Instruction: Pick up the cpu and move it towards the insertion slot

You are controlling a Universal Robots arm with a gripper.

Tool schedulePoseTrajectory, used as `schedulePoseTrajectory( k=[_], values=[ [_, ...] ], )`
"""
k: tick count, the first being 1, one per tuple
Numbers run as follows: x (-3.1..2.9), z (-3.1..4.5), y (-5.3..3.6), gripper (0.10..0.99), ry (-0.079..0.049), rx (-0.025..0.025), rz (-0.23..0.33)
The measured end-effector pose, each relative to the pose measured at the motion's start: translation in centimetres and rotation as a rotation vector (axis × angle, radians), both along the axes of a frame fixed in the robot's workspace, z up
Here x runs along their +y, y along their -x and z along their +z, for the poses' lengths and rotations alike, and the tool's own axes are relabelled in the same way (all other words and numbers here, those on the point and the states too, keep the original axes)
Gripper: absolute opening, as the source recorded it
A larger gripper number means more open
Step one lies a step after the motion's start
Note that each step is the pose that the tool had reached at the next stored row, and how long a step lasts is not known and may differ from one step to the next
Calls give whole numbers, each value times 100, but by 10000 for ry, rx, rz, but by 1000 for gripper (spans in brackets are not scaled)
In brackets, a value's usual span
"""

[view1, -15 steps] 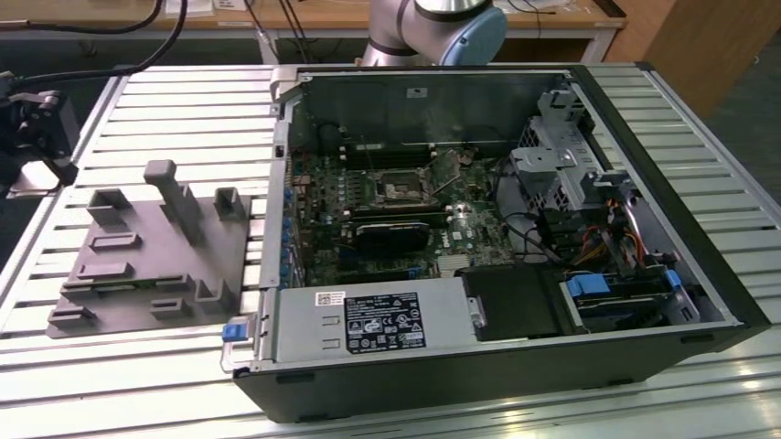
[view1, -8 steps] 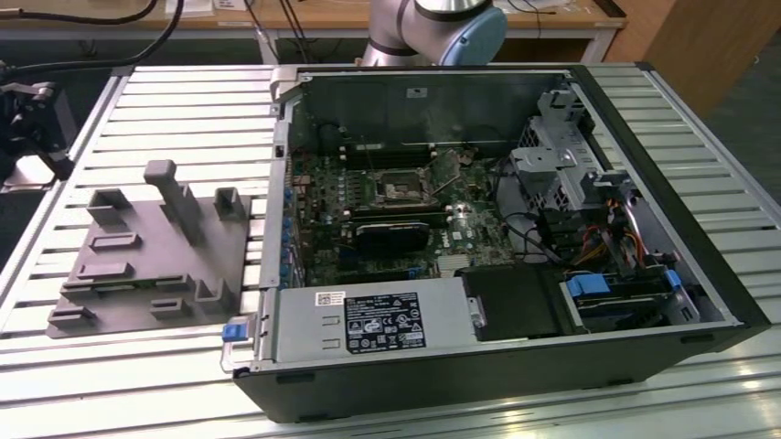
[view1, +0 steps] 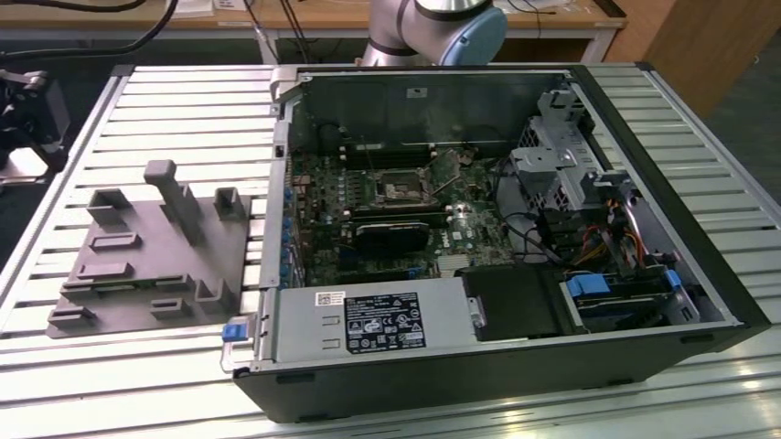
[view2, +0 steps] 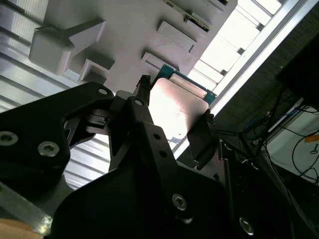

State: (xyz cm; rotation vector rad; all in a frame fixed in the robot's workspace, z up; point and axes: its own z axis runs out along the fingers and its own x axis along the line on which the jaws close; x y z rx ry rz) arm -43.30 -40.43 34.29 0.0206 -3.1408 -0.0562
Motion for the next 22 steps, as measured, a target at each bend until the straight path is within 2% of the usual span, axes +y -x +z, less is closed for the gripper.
schedulePoseTrajectory(
  k=[10, 22],
  values=[
    [2, 162, 0, 545, 0, 0, -1],
    [2, 167, -81, 545, -2, -2, -3]
  ],
)
